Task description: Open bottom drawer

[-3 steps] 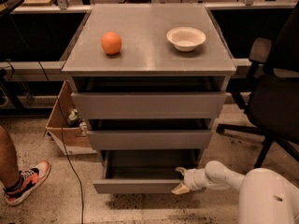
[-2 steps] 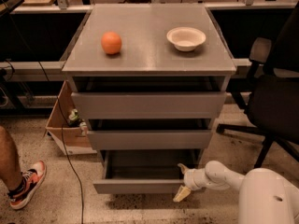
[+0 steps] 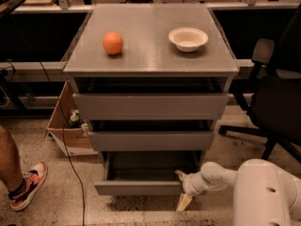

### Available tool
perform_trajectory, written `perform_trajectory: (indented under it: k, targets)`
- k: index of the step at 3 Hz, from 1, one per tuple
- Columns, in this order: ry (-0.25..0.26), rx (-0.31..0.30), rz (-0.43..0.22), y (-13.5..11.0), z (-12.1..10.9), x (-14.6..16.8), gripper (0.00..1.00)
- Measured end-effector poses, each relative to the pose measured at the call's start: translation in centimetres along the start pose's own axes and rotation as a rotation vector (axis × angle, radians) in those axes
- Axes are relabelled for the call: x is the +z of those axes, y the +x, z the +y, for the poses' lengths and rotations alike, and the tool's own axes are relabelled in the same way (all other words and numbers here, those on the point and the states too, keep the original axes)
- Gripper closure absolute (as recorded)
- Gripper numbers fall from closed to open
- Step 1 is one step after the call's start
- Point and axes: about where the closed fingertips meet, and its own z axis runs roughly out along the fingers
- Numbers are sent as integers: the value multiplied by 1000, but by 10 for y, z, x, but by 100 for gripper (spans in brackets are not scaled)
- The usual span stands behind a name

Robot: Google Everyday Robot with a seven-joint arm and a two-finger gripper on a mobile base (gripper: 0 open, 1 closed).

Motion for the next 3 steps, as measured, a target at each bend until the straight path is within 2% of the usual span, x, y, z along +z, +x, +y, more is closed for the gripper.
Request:
perform_trajectory:
  k: [1, 2, 3]
  targets:
    - [-90, -69, 53, -2, 33, 0, 23]
    - [-164, -94, 23, 2, 62, -4, 22]
    - [-206, -109, -6, 5, 91, -17, 22]
